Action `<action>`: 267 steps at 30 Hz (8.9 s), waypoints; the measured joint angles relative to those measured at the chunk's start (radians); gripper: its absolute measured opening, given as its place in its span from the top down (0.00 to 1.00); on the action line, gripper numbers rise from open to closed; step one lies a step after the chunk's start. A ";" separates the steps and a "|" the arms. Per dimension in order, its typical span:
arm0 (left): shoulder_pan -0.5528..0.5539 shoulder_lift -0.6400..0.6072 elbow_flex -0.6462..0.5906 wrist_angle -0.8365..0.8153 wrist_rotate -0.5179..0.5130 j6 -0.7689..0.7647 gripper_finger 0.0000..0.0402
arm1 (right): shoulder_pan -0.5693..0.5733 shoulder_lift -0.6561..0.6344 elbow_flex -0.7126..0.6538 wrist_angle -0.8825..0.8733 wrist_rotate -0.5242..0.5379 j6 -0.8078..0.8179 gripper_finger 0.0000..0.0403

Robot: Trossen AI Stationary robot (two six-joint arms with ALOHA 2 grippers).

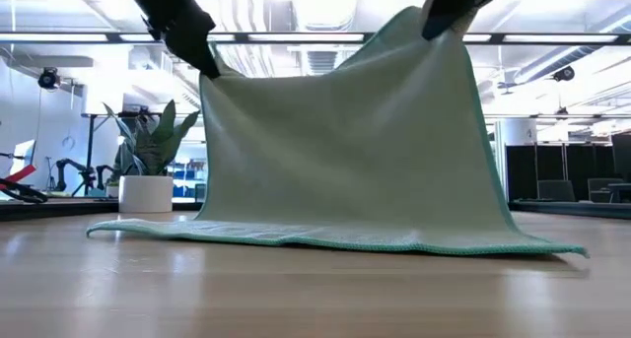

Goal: Fold microfiber towels
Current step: Fold the green microfiber cloth

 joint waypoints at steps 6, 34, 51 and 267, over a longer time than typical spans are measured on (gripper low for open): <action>0.019 0.011 -0.090 0.234 -0.004 0.164 1.00 | 0.000 0.002 -0.033 0.001 -0.008 -0.008 0.98; 0.125 0.174 -0.165 0.539 0.150 0.213 1.00 | 0.006 0.002 -0.253 0.135 0.043 0.028 0.98; 0.014 0.173 -0.185 0.364 0.395 0.269 1.00 | 0.116 0.002 -0.295 0.384 -0.159 -0.046 0.98; 0.211 -0.019 -0.306 0.346 1.174 0.442 0.71 | -0.119 0.011 -0.638 1.129 -0.653 0.069 0.83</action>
